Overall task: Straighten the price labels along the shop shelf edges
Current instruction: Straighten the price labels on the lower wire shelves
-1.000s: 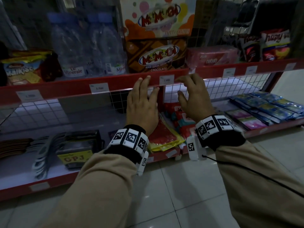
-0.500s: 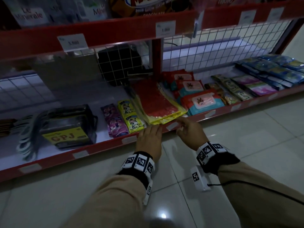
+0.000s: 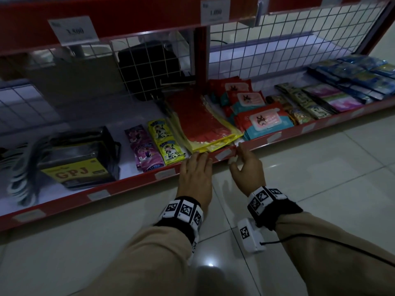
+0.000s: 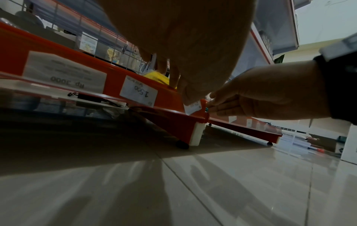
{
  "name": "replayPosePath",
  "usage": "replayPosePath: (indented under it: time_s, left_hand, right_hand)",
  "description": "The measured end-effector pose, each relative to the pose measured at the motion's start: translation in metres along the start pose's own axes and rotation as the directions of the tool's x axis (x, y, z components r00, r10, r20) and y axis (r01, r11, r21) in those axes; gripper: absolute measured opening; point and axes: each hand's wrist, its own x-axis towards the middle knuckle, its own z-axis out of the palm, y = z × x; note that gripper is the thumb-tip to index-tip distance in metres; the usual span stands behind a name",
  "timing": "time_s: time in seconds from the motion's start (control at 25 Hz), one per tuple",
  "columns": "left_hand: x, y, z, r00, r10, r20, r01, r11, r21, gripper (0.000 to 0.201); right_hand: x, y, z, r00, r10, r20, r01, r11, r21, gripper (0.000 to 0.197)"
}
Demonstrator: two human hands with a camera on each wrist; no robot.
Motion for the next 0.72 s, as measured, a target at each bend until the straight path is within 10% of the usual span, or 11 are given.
replayPosePath:
  time_s: [0.72]
  left_hand:
    - [0.007, 0.004, 0.006, 0.995, -0.059, -0.079, 0.057, 0.998, -0.03, 0.055]
  right_hand:
    - [0.025, 0.015, -0.005, 0.993, -0.087, 0.076, 0.104, 0.958, -0.268, 0.032]
